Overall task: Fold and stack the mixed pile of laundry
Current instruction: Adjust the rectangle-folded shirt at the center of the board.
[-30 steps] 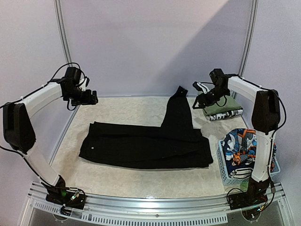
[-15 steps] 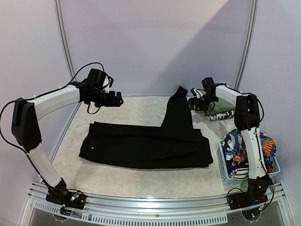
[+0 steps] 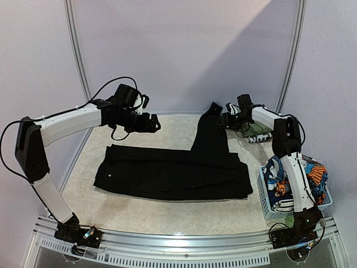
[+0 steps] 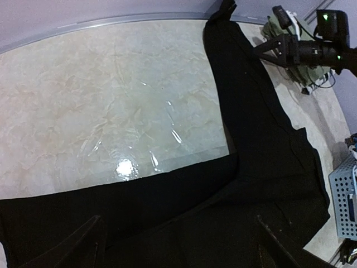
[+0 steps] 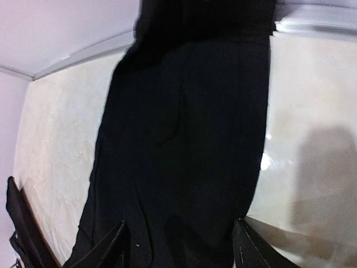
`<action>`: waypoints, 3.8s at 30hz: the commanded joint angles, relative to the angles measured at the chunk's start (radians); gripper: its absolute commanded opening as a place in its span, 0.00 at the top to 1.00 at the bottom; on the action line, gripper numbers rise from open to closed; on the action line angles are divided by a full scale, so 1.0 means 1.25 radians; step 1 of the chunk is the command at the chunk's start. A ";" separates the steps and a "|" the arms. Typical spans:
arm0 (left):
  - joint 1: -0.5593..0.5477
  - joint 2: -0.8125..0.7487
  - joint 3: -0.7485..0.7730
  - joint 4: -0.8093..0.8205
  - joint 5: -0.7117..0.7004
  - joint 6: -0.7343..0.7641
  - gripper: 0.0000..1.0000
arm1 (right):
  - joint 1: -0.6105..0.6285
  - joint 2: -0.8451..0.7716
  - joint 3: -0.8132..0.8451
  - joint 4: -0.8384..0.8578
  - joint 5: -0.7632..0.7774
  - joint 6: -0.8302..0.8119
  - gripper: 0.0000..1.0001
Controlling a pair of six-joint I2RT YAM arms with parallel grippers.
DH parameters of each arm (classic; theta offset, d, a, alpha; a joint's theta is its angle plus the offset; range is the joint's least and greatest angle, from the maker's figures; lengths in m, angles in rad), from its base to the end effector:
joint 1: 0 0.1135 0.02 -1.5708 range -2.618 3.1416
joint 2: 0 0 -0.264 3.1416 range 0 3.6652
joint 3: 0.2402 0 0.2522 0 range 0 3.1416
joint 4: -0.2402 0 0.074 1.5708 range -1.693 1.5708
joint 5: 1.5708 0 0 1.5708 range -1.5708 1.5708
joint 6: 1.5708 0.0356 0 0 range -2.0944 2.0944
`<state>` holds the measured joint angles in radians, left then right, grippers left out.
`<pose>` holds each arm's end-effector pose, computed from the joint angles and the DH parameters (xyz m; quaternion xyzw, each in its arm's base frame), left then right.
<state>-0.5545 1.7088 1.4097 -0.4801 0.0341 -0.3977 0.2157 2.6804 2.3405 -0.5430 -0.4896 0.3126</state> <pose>0.3276 -0.2043 0.2831 0.0788 0.9192 -0.1907 0.3354 0.5574 0.1393 0.1244 -0.0374 0.9162 0.3057 0.2562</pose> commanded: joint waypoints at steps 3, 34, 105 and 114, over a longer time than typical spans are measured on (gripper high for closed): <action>-0.023 -0.053 0.003 -0.043 0.004 -0.007 0.11 | 0.003 0.084 0.010 0.045 -0.085 0.098 0.47; -0.018 -0.124 -0.113 0.040 -0.092 -0.063 0.08 | 0.100 -0.373 -0.258 0.111 -0.305 -0.221 1.00; -0.444 0.428 0.422 -0.348 -0.224 -0.128 0.79 | 0.014 -0.927 -0.954 -0.050 -0.217 -0.479 0.43; -0.384 0.107 0.169 -0.351 -0.299 -0.156 1.00 | 0.015 -0.899 -0.952 -0.042 -0.194 -0.486 0.44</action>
<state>-1.0847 2.0083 1.7439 -0.9070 -0.2695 -0.5591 0.2352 1.5311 1.1637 -0.6170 -0.7429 -0.2924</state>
